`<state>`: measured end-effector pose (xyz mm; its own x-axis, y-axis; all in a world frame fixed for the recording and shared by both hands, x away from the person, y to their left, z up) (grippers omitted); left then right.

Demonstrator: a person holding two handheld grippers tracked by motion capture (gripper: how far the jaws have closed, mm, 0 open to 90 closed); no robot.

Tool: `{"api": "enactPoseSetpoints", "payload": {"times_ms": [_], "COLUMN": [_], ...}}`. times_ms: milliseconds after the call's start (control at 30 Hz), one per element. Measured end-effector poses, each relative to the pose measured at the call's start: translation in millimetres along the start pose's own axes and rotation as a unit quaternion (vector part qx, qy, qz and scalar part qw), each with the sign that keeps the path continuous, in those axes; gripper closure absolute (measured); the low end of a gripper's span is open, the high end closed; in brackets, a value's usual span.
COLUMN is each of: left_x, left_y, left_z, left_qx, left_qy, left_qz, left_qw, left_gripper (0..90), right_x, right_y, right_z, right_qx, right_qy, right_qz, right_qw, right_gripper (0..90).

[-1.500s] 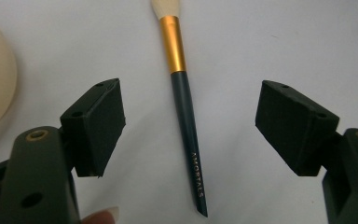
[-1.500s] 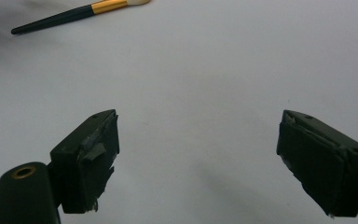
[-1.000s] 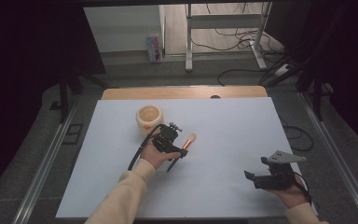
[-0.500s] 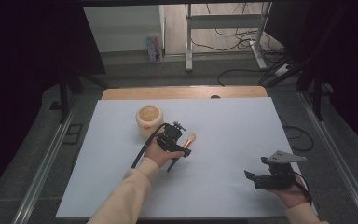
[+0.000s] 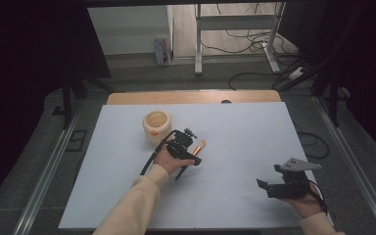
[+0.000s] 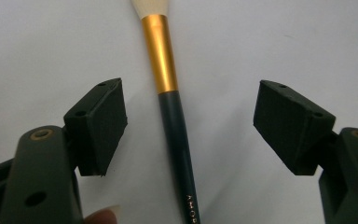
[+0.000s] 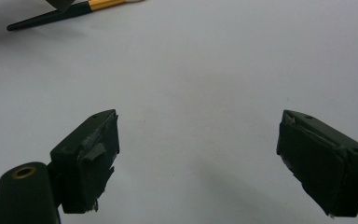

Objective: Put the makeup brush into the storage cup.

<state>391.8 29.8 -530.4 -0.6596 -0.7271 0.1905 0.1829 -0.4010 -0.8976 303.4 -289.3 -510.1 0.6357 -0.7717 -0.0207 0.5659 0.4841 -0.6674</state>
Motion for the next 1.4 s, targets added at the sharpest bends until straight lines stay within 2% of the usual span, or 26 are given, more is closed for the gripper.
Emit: {"api": "enactPoseSetpoints", "payload": {"times_ms": [467, 733, 1100, 1267, 1400], "left_x": [-2.3, -2.7, -6.0, -8.2, -7.0], "left_y": [8.6, 12.3, 14.1, 13.5, 14.1], "left_z": [0.5, 0.9, 1.6, 1.4, 1.8], "left_qx": [-0.010, -0.021, -0.023, -0.020, -0.021], "left_qy": [-0.001, 0.006, -0.004, -0.005, 0.006], "left_qz": [0.002, 0.010, 0.014, 0.019, 0.029], "left_qw": [0.9999, 0.9997, 0.9996, 0.9996, 0.9993], "left_gripper": [30.0, 40.5, 49.5, 58.1, 61.5], "right_x": [0.1, 0.3, 0.7, 0.4, 0.7], "right_y": [0.5, 0.7, 0.7, 1.3, 1.2], "right_z": [-0.1, -0.1, -0.2, 0.0, -0.1], "right_qx": [-0.001, -0.001, -0.002, -0.002, -0.002], "right_qy": [0.000, 0.000, 0.000, 0.000, 0.000], "right_qz": [0.000, 0.000, 0.001, 0.000, 0.000], "right_qw": [1.0000, 1.0000, 1.0000, 1.0000, 1.0000], "right_gripper": [13.1, 13.2, 13.3, 13.2, 13.2]}}
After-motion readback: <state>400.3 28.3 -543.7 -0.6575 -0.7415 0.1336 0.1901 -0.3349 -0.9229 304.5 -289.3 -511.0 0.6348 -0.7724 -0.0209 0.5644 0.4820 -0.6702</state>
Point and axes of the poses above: each handheld gripper's, and its own axes: y roughly forward along the jaws, z roughly out of its top, x roughly to its right, the point moved 4 cm from there along y, roughly forward along the jaws, and after that the axes turned 1 degree about -x, right-handed, at the moved point
